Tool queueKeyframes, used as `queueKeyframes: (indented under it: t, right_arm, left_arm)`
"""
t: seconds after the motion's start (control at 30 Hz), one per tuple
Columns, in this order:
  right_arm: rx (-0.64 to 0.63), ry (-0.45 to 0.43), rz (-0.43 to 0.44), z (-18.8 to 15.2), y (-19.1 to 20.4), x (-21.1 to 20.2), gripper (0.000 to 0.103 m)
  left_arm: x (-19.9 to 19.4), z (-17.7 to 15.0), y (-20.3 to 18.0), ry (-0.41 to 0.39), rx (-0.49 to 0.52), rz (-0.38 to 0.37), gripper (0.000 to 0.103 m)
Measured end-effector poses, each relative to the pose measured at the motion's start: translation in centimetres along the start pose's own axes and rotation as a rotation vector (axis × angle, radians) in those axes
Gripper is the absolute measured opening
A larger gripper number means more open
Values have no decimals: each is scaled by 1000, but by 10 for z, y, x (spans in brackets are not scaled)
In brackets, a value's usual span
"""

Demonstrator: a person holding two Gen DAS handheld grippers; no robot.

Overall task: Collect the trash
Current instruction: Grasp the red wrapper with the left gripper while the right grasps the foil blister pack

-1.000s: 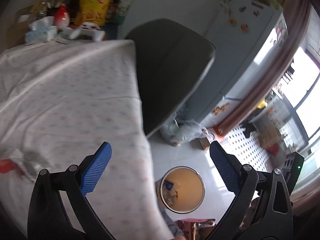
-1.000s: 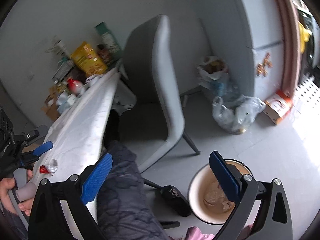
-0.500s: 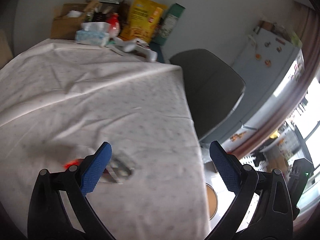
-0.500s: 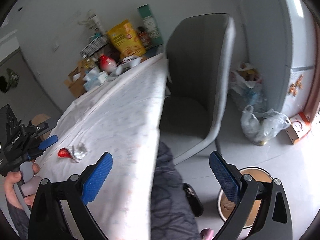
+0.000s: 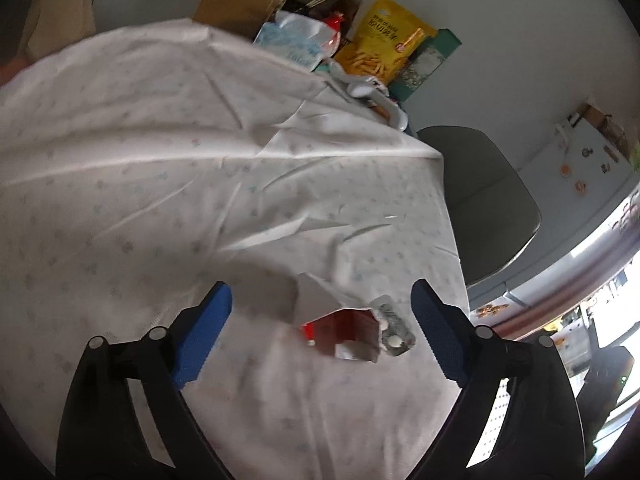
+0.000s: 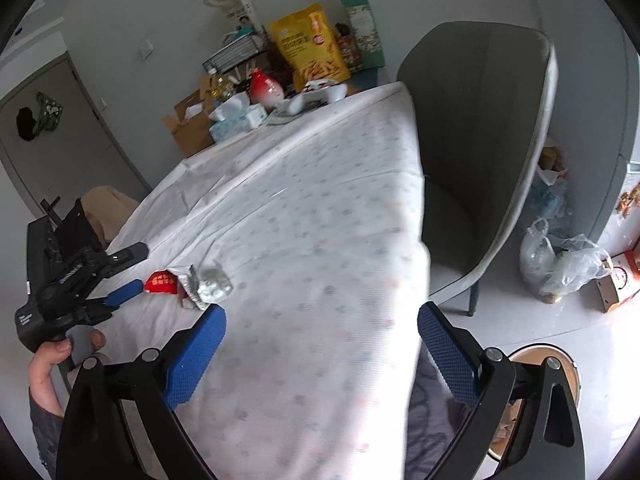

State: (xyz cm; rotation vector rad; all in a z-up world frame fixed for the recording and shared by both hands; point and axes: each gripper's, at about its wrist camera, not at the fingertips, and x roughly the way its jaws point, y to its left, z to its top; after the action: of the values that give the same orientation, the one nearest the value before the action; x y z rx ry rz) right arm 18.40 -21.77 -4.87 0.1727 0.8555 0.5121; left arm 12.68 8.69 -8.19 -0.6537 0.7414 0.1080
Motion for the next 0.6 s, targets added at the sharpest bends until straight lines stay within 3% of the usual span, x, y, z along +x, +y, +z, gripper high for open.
queueKeyframes:
  t: [0.17, 0.33, 0.4, 0.47, 0.5, 0.6]
  right_arm:
    - [-16, 11, 14, 2, 12, 11, 94]
    - [-16, 26, 18, 3, 14, 20, 94]
    - [-17, 31, 19, 3, 15, 23, 94]
    - [-21, 36, 19, 4, 17, 26, 94]
    - [-25, 38, 19, 5, 19, 28, 94]
    - [-41, 39, 32, 9, 26, 31, 93]
  left_arm:
    - [11, -3, 2, 15, -21, -1, 88]
    - [22, -6, 0, 25, -22, 13, 74]
    - [24, -5, 3, 30, -38, -9, 49]
    - [24, -5, 6, 39, -62, -67, 32]
    - [22, -4, 5, 36, -53, -48, 22]
    - [16, -2, 8, 22, -74, -87, 21]
